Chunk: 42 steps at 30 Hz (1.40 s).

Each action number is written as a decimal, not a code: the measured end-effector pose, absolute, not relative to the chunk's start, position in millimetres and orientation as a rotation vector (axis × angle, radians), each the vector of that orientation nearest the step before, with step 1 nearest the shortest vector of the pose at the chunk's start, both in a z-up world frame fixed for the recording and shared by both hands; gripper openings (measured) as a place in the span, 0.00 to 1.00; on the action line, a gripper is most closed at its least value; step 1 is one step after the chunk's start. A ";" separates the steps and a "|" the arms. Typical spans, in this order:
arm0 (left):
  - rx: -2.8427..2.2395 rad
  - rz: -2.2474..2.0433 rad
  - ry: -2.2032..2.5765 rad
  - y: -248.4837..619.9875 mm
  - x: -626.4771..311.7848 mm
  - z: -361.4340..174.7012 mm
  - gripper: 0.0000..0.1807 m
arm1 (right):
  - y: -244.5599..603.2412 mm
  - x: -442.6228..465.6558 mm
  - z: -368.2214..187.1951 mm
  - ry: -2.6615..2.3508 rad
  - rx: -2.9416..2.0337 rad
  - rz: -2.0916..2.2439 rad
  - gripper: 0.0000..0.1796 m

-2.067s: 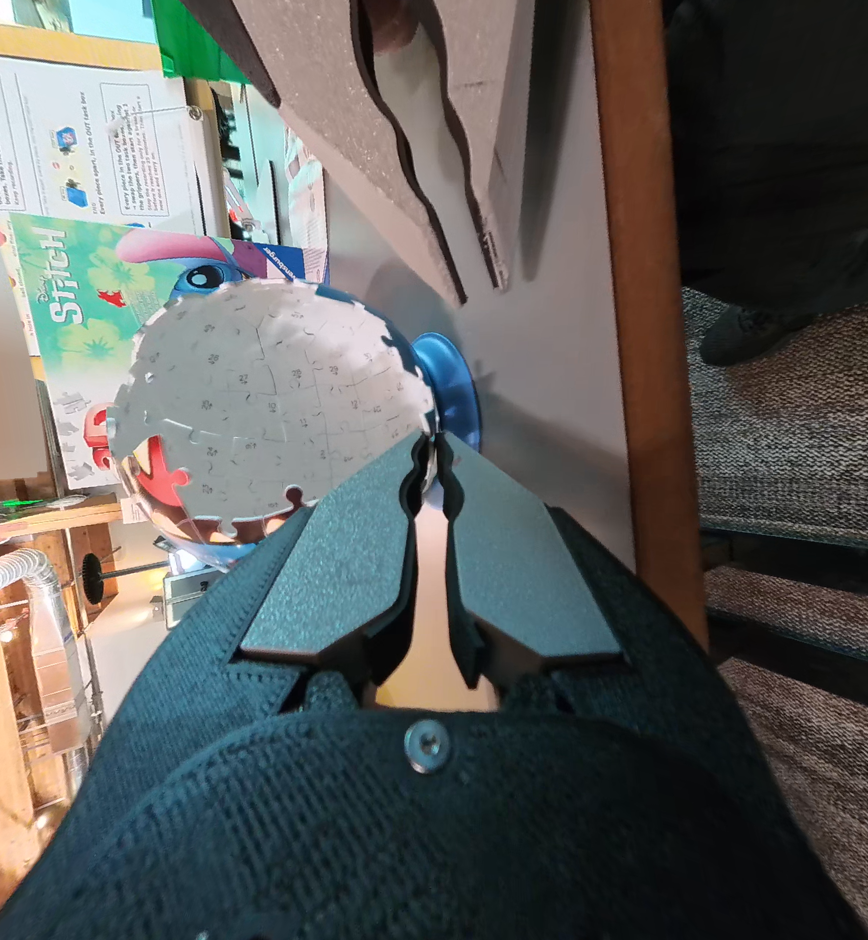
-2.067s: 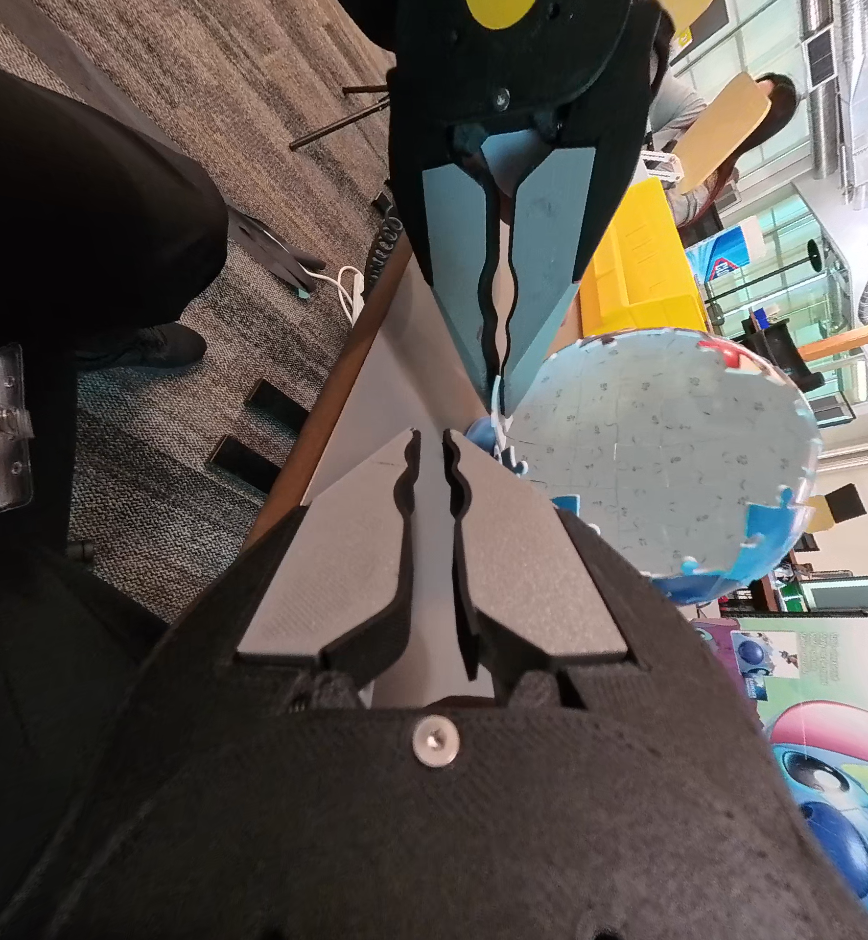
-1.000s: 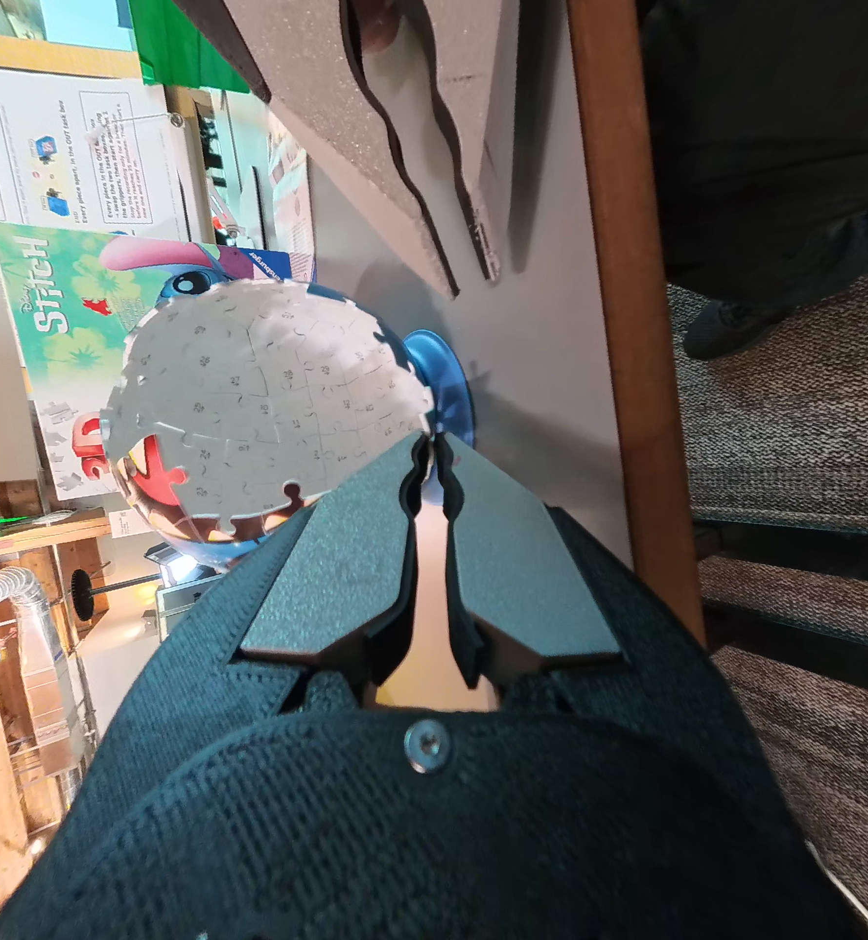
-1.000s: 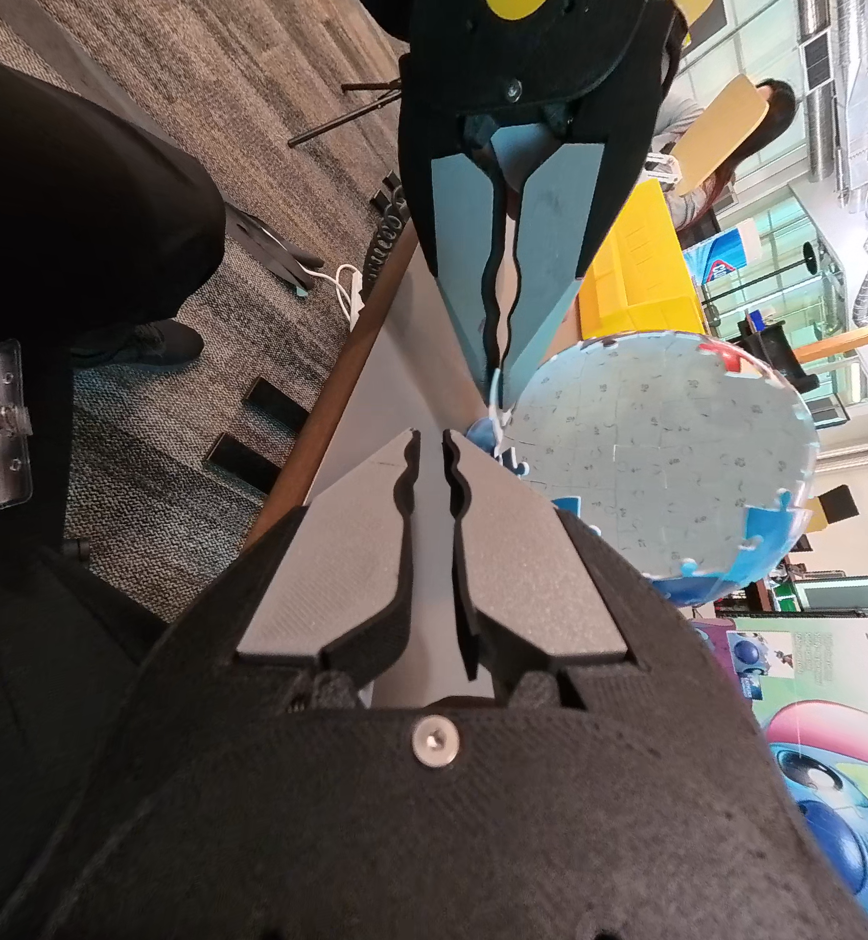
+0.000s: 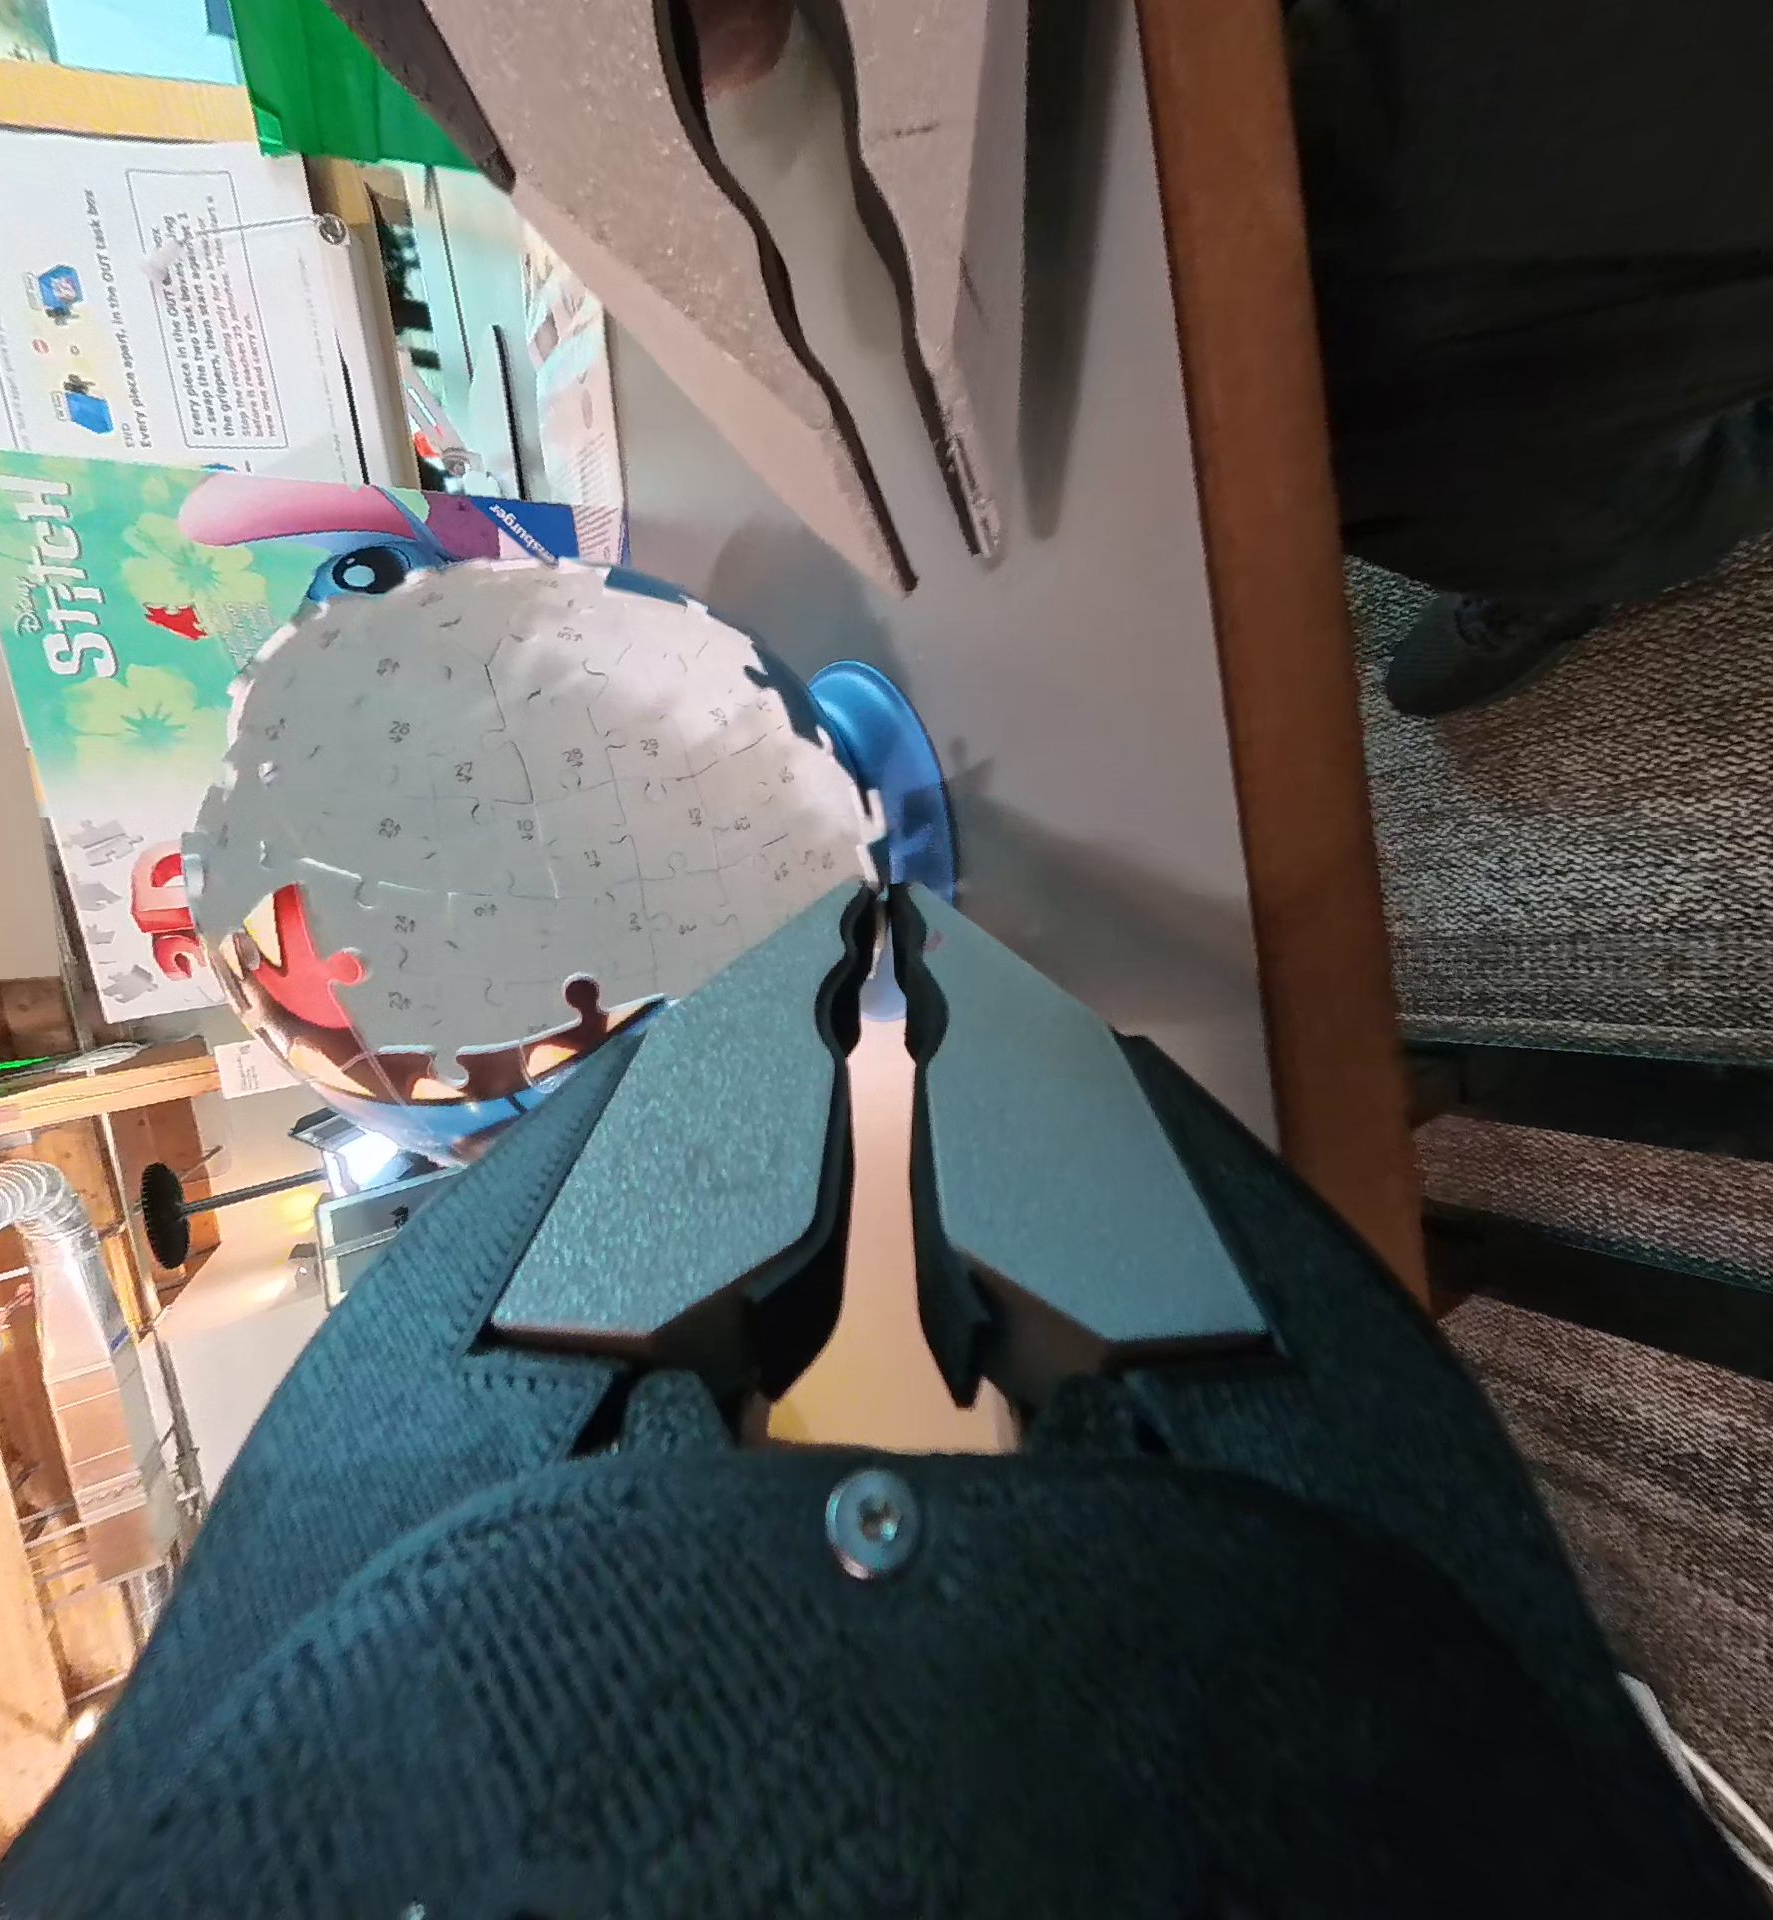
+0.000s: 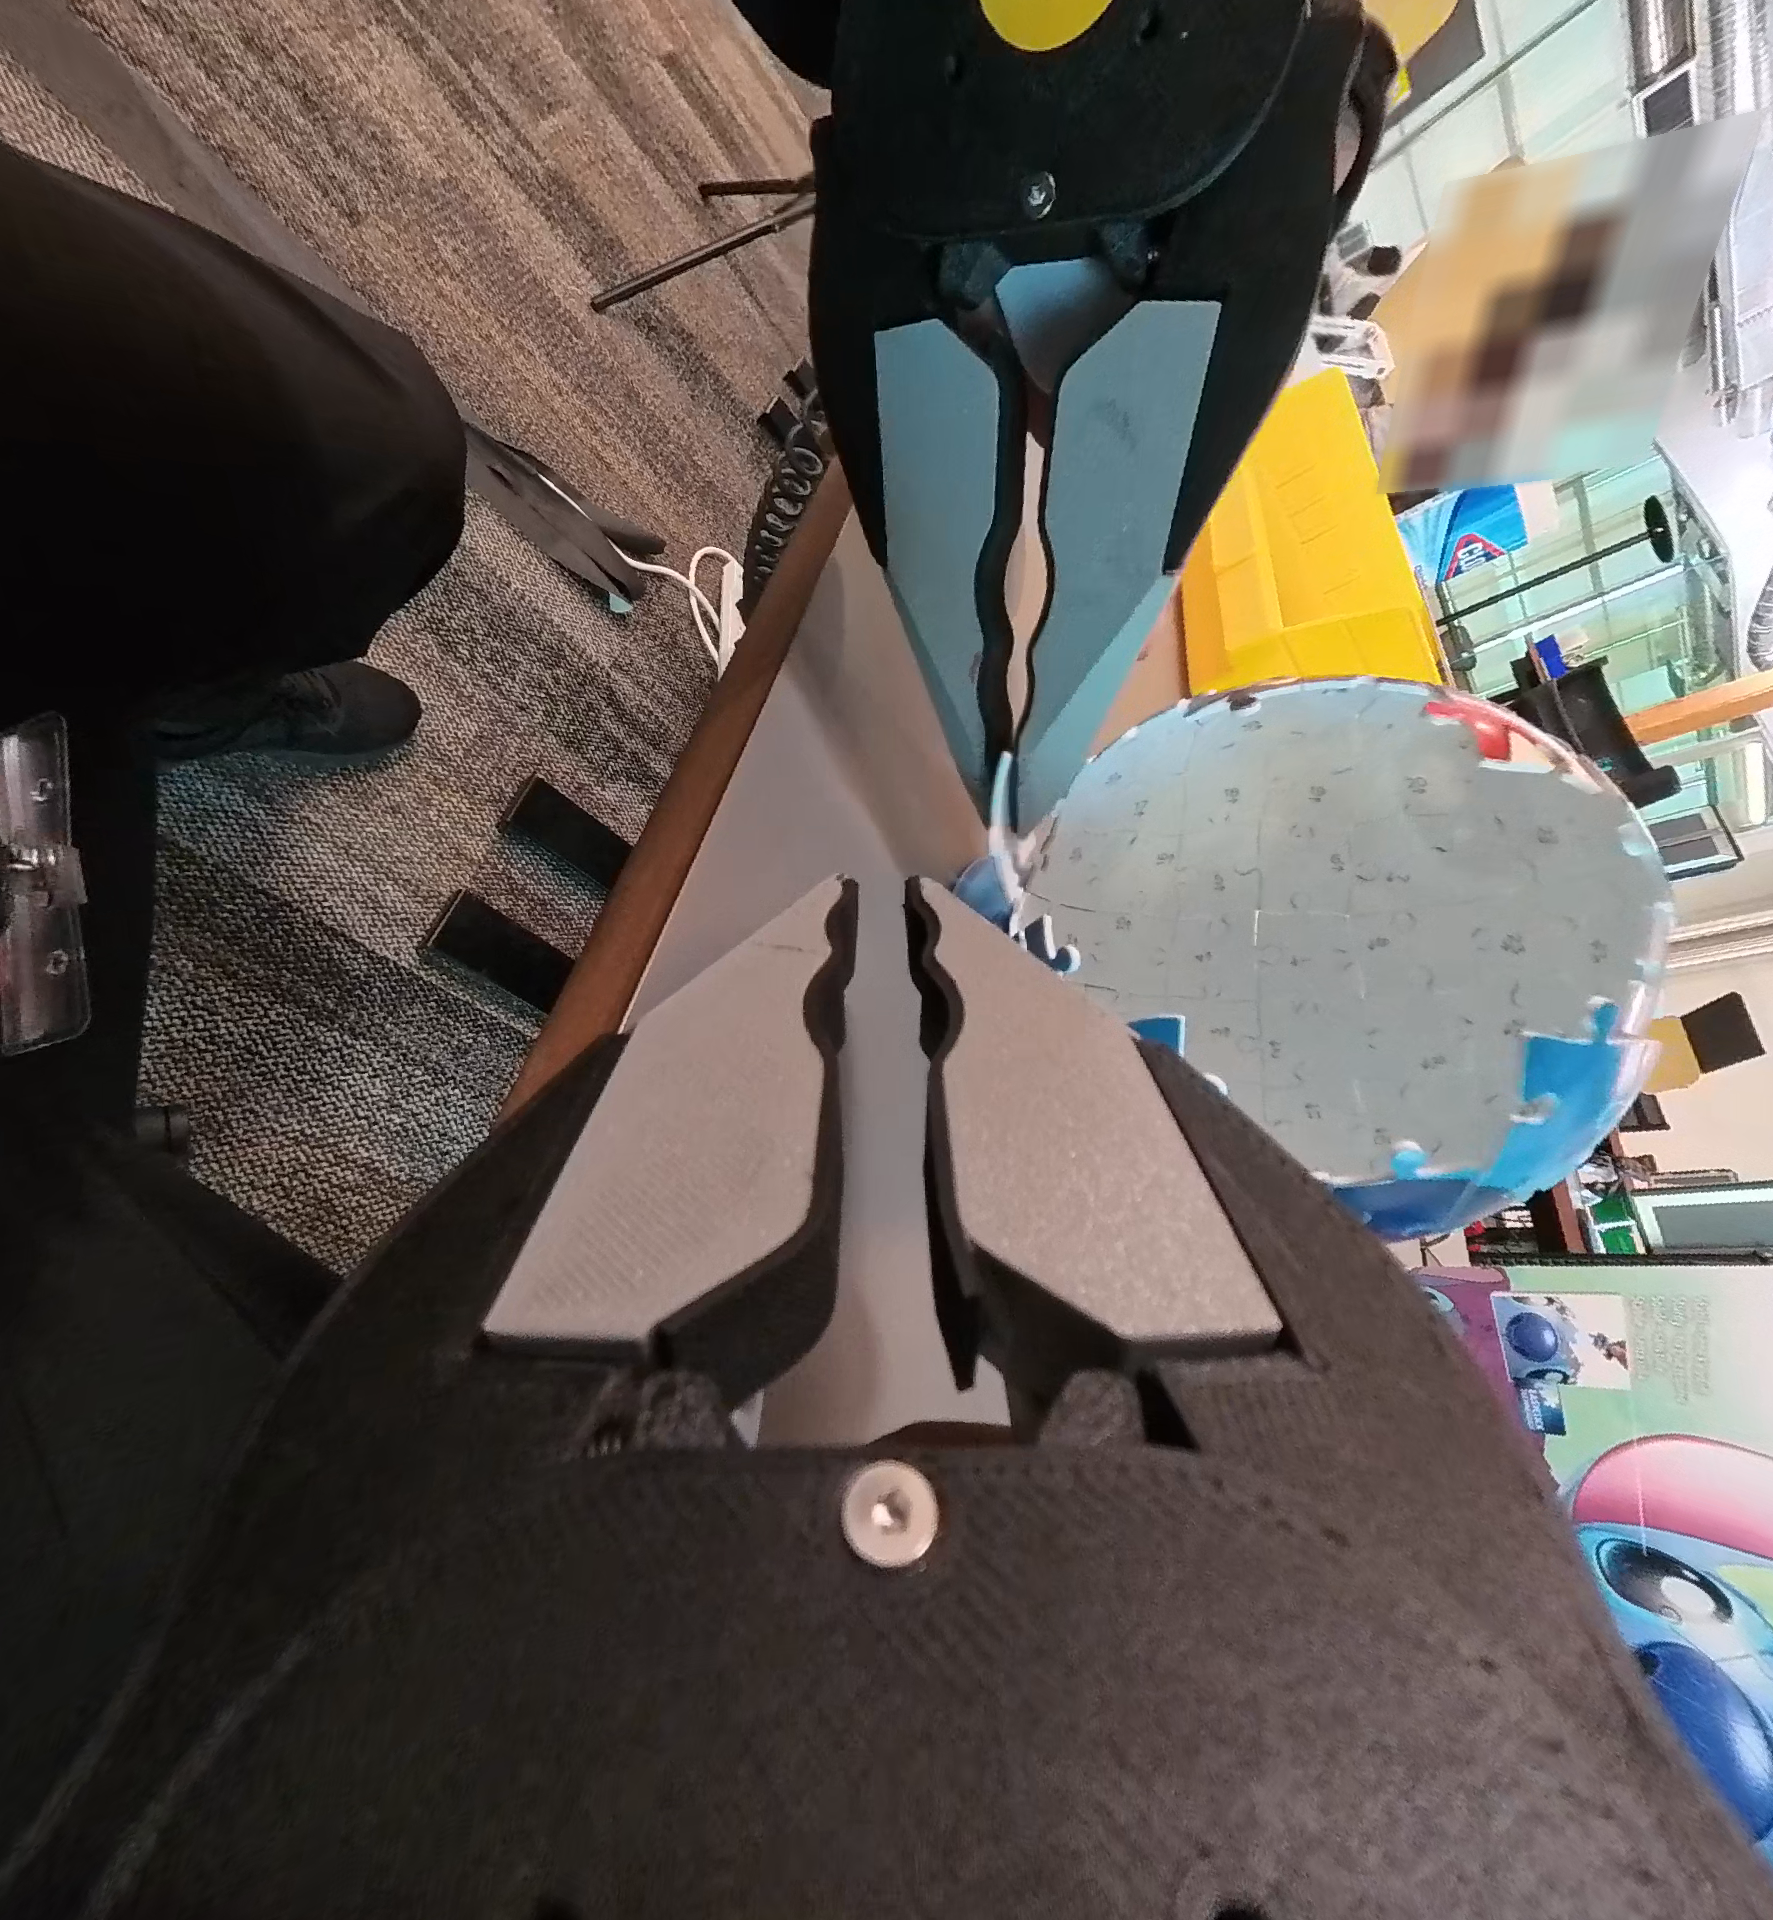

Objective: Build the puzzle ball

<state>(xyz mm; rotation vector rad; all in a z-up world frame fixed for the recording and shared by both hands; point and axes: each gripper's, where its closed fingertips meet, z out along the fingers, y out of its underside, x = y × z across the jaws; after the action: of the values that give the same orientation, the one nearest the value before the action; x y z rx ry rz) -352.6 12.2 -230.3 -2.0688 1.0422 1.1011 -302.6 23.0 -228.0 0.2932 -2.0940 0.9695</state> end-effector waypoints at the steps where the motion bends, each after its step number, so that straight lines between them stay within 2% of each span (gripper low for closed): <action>1: -2.070 1.103 1.041 11.7 -351.5 -230.1 0.00 | 22.9 -302.7 -228.2 -2.093 0.294 0.966 0.03; 20: -2.057 1.221 0.805 19.6 -292.5 -210.8 0.00 | 12.1 -283.2 -213.8 -1.946 0.424 0.966 0.08; 24: -2.065 1.218 0.750 23.0 -282.7 -215.6 0.00 | 9.2 -271.4 -209.0 -1.890 0.489 0.967 0.00; 29: -2.062 1.194 0.693 22.4 -283.6 -219.1 0.00 | 8.1 -270.3 -212.9 -1.905 0.503 0.952 0.00; 42: -2.014 0.761 0.459 22.6 -312.5 -215.1 0.03 | 8.4 -302.7 -208.7 -2.203 0.159 1.285 0.00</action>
<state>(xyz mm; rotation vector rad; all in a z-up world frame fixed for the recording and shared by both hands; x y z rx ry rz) -312.5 22.6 -215.1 -2.0140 0.4593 0.7612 -302.7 8.4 -208.7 0.1591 -2.2026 1.2847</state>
